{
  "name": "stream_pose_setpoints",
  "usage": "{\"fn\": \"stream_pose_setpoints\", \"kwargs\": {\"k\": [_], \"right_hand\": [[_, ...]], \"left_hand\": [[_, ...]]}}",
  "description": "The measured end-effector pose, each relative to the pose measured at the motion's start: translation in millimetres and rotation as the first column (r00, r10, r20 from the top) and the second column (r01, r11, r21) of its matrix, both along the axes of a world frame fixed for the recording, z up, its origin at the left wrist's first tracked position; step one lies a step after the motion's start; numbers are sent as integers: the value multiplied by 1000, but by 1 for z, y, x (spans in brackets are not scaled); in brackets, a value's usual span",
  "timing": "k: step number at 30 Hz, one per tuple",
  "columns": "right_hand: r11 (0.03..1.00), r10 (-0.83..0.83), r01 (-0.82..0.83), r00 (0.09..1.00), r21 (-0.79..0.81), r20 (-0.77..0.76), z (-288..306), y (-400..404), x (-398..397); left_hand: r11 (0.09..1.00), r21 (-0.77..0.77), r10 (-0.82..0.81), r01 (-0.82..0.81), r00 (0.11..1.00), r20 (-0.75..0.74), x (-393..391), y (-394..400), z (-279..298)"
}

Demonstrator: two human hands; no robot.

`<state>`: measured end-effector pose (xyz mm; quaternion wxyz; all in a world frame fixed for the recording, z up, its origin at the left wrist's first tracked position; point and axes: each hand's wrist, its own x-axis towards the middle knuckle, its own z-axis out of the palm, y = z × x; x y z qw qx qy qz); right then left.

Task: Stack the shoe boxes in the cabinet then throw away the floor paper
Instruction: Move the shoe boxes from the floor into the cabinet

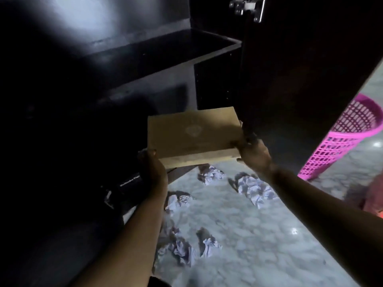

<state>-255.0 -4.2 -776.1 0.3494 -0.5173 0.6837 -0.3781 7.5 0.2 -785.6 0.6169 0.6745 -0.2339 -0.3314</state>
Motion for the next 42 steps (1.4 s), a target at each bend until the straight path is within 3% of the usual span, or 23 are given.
{"fn": "stream_pose_setpoints", "kwargs": {"k": [3, 7, 11, 16, 20, 23, 27, 30, 32, 34, 38, 42], "right_hand": [[998, 33, -30, 998, -47, 59, -11, -44, 46], [992, 127, -124, 987, -38, 100, -22, -89, 105], [987, 160, -158, 980, -27, 117, -36, -123, 149], [981, 185, -192, 968, 29, 169, -56, -139, 180], [969, 246, -248, 966, 19, 80, -65, -139, 186], [967, 252, -252, 968, 27, 5, -65, -134, 181], [956, 294, -293, 954, 17, -60, -40, -95, 149], [961, 276, -275, 961, 26, -36, -32, -60, 109], [974, 226, -226, 974, 0, -16, -32, -38, 75], [986, 168, -168, 986, 2, -13, -29, -13, 40], [995, 93, -91, 994, 42, -59, -22, 53, -34], [998, -15, 23, 992, 62, -128, -29, 142, -113]], "left_hand": [[986, 51, 161, -159, 987, -21, 28, -10, -12], [975, 168, 156, -146, 987, -49, 61, -13, -28], [930, 79, 361, -360, 933, 7, 89, -20, -41], [921, 74, 380, -384, 923, 59, 103, -15, -51], [918, 144, 358, -370, 928, 97, 112, -14, -56], [886, 133, 428, -443, 895, 128, 107, -12, -55], [862, 200, 412, -466, 873, 260, 78, 13, -47], [929, 143, 314, -340, 933, 176, 48, 16, -48], [986, 105, 119, -128, 989, 93, 22, 12, -50], [988, 86, -132, 125, 987, 89, -11, 12, -48], [882, 86, -471, 464, 877, 94, -93, 17, -38], [687, 128, -724, 715, 688, 49, -184, 48, -38]]}}
